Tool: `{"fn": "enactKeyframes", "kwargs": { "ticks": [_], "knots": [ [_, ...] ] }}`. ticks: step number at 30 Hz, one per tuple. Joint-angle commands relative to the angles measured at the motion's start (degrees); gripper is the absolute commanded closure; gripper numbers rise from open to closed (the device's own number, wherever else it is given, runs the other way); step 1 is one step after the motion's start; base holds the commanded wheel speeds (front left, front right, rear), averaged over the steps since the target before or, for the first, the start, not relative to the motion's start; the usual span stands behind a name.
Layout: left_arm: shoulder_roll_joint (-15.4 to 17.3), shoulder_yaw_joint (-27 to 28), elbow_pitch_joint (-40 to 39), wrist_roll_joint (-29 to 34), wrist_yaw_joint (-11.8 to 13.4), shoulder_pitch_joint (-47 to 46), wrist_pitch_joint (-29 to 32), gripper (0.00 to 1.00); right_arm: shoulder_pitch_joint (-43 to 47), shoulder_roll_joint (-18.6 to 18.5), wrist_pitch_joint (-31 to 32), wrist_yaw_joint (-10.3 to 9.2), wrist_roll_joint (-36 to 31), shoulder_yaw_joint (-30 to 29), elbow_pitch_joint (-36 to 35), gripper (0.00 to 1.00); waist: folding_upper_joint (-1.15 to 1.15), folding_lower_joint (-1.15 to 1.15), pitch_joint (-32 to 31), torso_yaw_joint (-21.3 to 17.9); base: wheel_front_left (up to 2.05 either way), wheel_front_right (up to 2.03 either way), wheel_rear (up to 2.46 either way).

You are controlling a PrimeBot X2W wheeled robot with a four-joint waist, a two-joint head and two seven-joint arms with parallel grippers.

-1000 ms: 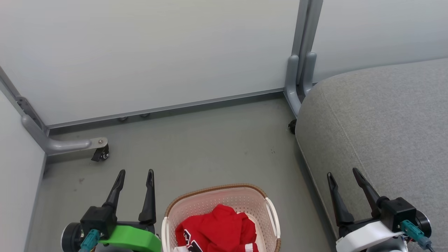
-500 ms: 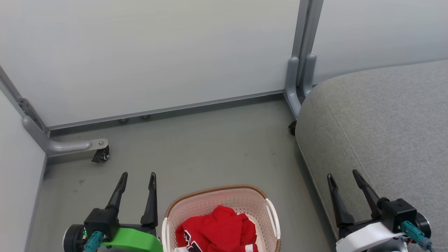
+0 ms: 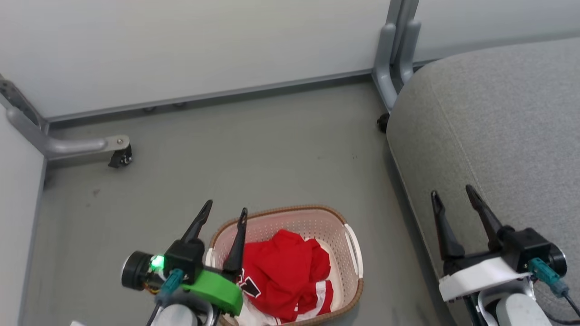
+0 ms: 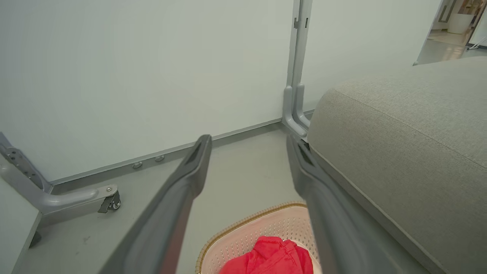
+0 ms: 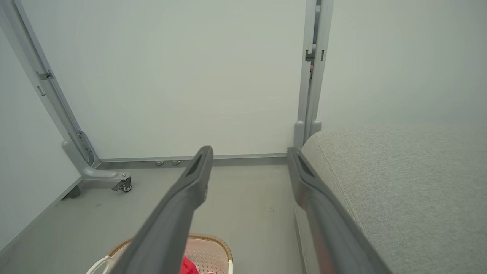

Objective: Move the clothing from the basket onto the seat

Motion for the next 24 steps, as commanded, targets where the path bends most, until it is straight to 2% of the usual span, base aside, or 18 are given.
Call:
{"fn": "enactKeyframes", "kwargs": {
  "ticks": [1,6,10,24],
  "knots": [
    [0.28,-1.25,1.43,1.17,-0.25,-3.04,-0.02,0.00,-1.73,-0.20,-0.23,0.01,-0.40,-0.30,-0.47,0.00,0.66,0.00,7.77,0.42,0.00,0.00,0.00],
    [0.34,-7.03,7.46,3.26,-0.89,-11.05,-0.04,0.00,-6.25,-0.23,-0.19,0.01,-2.14,0.75,-1.12,0.00,0.66,0.00,14.96,0.50,0.00,0.00,0.00],
    [1.75,-13.51,12.82,4.53,-1.01,-17.76,-0.02,0.00,-9.97,-0.21,-0.19,0.01,-2.95,1.46,-1.71,0.00,0.66,0.00,20.56,-0.17,0.00,0.00,0.00],
    [5.96,-31.70,28.56,4.68,-1.01,-35.84,-0.03,0.00,-17.71,-0.19,-0.19,0.01,-2.24,0.73,-3.56,0.00,0.66,0.00,38.10,-4.99,0.00,0.00,0.00]
  ]
}}
